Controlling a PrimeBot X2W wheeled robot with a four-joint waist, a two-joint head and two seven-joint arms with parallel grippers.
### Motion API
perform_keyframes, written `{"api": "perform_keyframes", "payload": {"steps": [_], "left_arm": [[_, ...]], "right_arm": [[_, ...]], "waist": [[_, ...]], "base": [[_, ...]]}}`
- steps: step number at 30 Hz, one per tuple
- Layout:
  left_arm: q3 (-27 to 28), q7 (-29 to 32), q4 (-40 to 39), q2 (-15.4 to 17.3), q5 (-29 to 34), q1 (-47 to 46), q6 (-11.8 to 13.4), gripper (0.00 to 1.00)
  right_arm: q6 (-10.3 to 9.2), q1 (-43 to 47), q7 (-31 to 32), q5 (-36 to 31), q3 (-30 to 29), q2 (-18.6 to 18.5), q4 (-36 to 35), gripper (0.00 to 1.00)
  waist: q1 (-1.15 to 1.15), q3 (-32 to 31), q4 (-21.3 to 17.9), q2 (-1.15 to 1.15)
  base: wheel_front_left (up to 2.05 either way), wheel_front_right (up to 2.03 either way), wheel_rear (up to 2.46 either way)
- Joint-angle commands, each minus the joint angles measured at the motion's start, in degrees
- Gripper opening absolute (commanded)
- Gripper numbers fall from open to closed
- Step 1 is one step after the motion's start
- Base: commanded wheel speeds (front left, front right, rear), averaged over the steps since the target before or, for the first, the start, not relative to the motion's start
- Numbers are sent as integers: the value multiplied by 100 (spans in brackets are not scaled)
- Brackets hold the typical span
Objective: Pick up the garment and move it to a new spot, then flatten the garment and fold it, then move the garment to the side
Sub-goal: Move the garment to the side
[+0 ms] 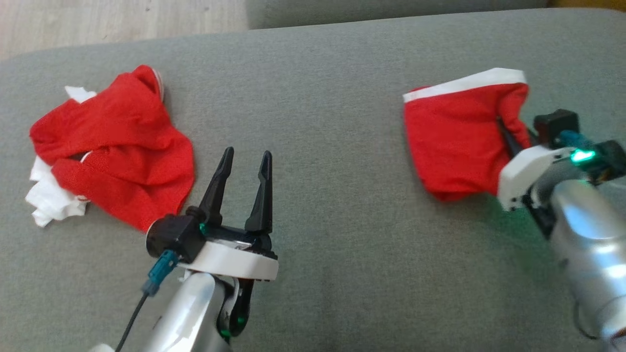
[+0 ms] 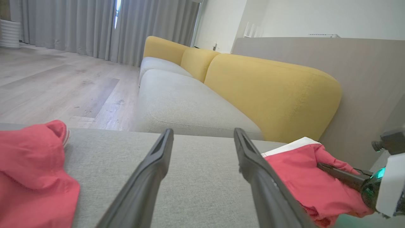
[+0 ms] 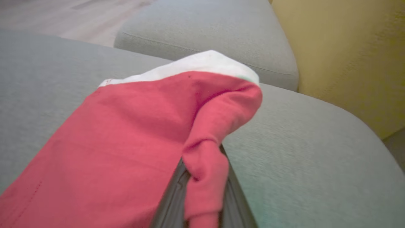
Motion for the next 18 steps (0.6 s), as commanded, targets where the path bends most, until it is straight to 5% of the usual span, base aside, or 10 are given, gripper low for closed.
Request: {"api": "perform_keyframes", "payload": {"steps": [1,18], "left_arm": [[97,-46,-217,31,-23,-250,62,100],[207,-46,-335,31,-54,-626,-15,100]], "right_arm": [[-5,-4,108,191,353,-314,-240,0],[-5,-87,800,1434,1324,-3073,-814,0]], "waist": [[1,21,-73,0],[1,783,272,0]], "base": [[0,0,0],[0,0,0]]}}
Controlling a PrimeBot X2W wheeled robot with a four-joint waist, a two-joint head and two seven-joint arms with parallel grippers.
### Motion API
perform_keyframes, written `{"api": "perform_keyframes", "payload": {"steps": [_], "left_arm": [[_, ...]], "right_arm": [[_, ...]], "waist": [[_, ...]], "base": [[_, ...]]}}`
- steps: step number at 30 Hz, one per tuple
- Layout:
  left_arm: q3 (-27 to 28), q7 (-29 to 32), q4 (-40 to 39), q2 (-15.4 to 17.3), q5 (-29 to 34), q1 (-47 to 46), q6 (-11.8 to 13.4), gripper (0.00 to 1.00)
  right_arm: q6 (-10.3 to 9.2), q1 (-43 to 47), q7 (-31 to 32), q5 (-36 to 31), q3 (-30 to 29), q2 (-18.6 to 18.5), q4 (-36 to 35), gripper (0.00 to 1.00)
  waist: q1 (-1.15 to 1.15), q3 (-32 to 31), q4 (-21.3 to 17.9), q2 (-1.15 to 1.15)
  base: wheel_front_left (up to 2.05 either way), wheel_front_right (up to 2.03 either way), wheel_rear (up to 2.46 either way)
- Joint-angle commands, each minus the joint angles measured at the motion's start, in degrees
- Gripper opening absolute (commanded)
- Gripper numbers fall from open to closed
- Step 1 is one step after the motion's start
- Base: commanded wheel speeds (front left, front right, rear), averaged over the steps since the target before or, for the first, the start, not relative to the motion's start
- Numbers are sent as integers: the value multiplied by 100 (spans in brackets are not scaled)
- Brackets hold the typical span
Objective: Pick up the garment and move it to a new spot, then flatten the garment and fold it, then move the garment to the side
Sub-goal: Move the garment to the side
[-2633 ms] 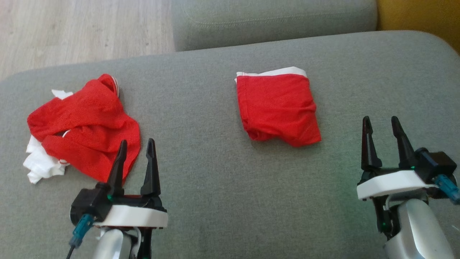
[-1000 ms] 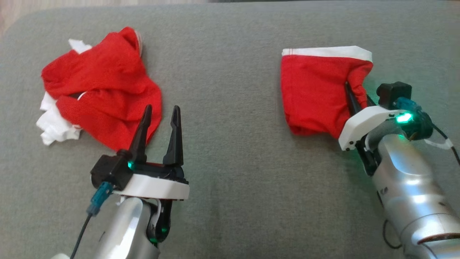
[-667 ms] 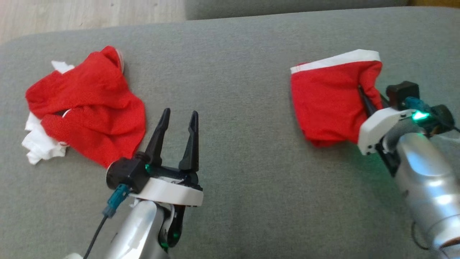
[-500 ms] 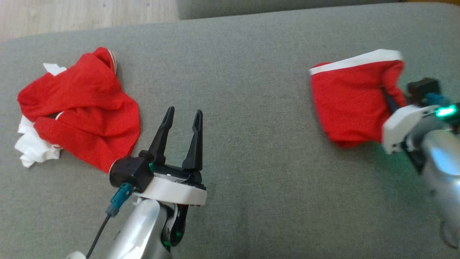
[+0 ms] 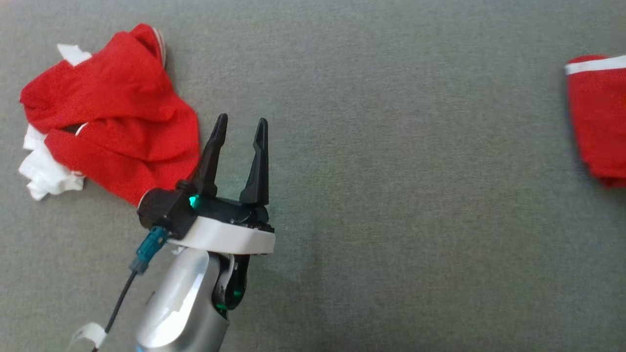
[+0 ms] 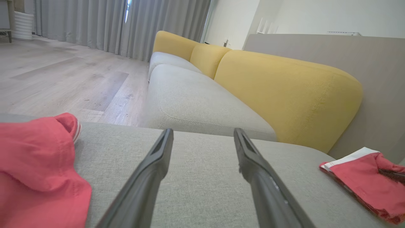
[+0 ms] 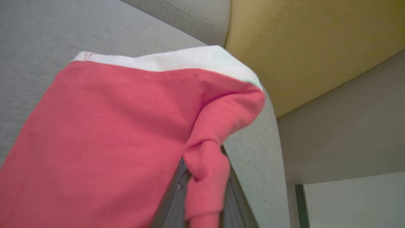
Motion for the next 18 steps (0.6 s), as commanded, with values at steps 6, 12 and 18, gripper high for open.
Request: {"api": "perform_keyframes", "payload": {"steps": [6,12,18], "left_arm": [[228,-46,-244,37,30,-233,-37,100],[216,-46,-219,37,29,-230,-36,100],[345,-46,-162,37,33,-171,-42,100]], "right_arm": [[-5,-60,56,113,-82,-638,16,0],[-5,-105,9,168,-331,-594,216,8],[-5,-201,-136,202,-581,-305,301,100]], "waist": [[-1,217,165,0],[-1,232,147,0],[-1,-25,44,0]], "base": [[0,0,0],[0,0,0],[0,0,0]]}}
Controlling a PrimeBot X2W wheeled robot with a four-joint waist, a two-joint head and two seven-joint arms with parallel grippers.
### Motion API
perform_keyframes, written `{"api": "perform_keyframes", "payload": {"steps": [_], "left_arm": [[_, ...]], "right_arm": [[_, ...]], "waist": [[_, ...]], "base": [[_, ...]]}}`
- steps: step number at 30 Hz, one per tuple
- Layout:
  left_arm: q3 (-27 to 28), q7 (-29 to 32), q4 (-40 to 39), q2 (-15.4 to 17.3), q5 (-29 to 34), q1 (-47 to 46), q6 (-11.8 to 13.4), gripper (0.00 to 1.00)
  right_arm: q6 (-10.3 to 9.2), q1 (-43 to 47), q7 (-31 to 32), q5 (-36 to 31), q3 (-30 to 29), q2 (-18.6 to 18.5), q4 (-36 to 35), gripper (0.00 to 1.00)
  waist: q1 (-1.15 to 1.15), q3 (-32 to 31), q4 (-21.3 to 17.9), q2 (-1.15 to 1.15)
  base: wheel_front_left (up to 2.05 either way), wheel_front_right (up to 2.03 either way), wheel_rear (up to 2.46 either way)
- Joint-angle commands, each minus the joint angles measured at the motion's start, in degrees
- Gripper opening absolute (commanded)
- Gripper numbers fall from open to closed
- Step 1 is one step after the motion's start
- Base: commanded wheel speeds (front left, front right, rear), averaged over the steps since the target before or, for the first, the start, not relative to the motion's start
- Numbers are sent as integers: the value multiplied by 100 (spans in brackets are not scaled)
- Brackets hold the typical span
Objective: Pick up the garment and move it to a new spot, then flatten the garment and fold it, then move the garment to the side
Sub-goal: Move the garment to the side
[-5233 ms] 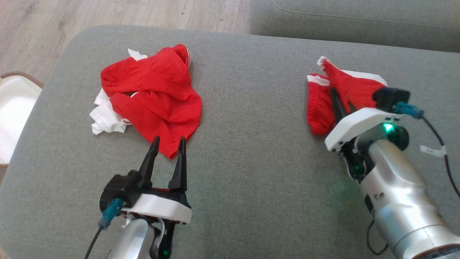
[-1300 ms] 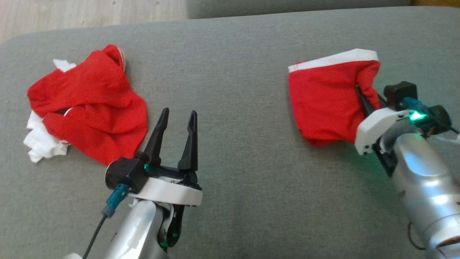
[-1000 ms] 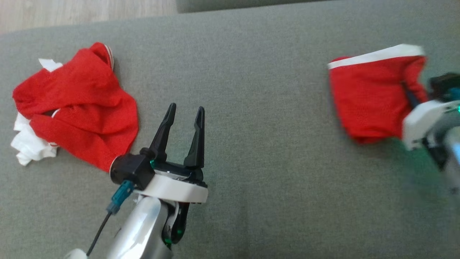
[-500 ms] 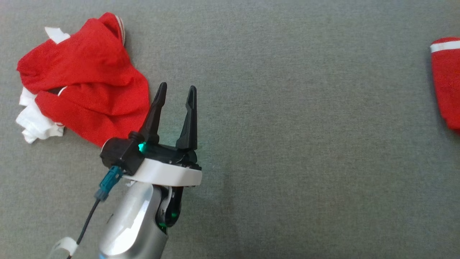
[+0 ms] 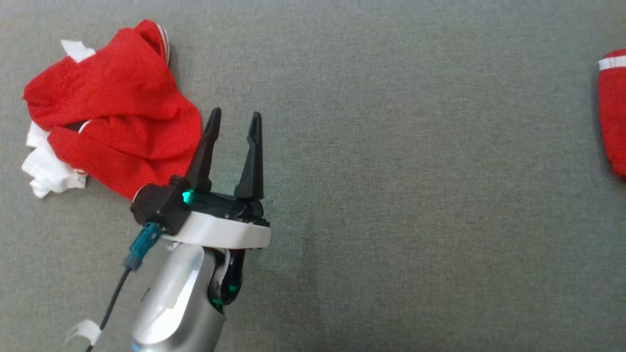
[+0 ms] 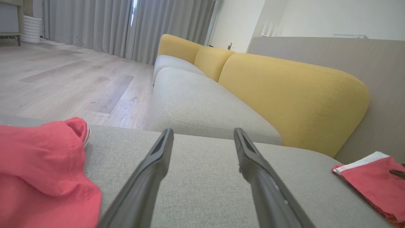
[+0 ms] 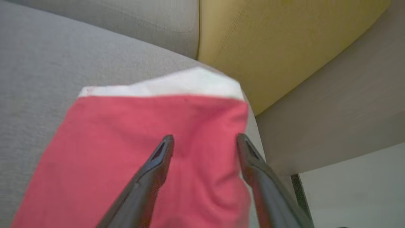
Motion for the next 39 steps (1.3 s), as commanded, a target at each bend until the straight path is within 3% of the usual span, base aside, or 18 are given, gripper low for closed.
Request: {"api": "perform_keyframes", "payload": {"steps": [1,12,23,32,39], "left_arm": [[254,-46,-151,40,38,-65,-22,100],[847,-46,-237,40,264,410,96,100],[1452,-46,-394,40,423,1062,116,100],[1718,-46,-443,40,420,1447,38,100],[1644,-46,-311,40,351,1695,-26,100]], "right_arm": [[-5,-26,-107,38,24,-83,-113,100],[-5,-87,-475,454,-291,1118,-929,100],[-5,774,-952,1426,-1075,2692,-2517,100],[-5,2064,-1073,920,-1454,3801,-3492,100],[-5,2807,-1093,163,-1455,4026,-3477,100]], "waist": [[0,-163,-66,0],[0,-1049,-434,0],[0,-1674,-589,0],[0,-1799,-673,0],[0,-1867,-657,0]], "base": [[0,0,0],[0,0,0],[0,0,0],[0,0,0],[0,0,0]]}}
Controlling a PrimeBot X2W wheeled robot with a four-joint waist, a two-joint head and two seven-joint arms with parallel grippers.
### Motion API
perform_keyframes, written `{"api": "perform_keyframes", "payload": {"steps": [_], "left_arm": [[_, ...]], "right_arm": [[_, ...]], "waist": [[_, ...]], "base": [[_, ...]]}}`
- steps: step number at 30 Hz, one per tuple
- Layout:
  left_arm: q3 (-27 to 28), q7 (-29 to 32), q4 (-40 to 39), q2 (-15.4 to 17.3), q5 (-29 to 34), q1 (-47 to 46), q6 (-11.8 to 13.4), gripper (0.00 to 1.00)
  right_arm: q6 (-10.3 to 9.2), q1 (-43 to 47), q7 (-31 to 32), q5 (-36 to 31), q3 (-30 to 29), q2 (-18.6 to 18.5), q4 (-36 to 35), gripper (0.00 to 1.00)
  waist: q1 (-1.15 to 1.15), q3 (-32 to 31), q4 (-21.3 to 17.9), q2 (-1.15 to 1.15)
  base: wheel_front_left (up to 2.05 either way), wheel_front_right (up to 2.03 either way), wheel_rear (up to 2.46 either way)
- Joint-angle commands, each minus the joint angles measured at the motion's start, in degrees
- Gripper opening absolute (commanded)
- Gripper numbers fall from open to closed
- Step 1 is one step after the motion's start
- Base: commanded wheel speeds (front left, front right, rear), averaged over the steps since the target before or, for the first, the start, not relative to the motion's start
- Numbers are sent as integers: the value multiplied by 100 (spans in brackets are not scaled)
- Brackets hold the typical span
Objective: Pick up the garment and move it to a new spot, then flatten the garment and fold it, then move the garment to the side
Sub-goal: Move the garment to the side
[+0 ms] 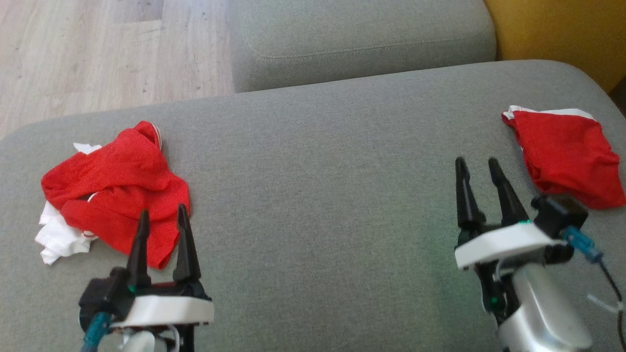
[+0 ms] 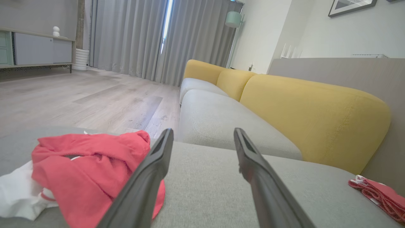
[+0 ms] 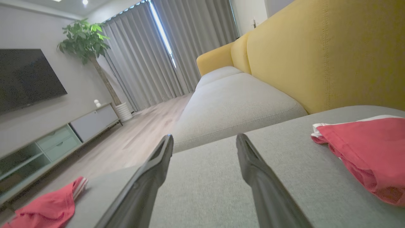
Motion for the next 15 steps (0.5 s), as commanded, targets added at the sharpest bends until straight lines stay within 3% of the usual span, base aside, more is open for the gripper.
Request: {"api": "perform_keyframes", "payload": {"steps": [1,15], "left_arm": [[118,-37,-123,37,-59,-64,-23,100],[8,-37,-93,37,-5,20,-97,100]], "right_arm": [[-5,-3,-76,-294,64,88,-237,100],[-5,810,-78,-500,-44,99,-791,100]], "waist": [[1,-14,16,0],[1,-17,131,0]], "base": [[0,0,0],[0,0,0]]}}
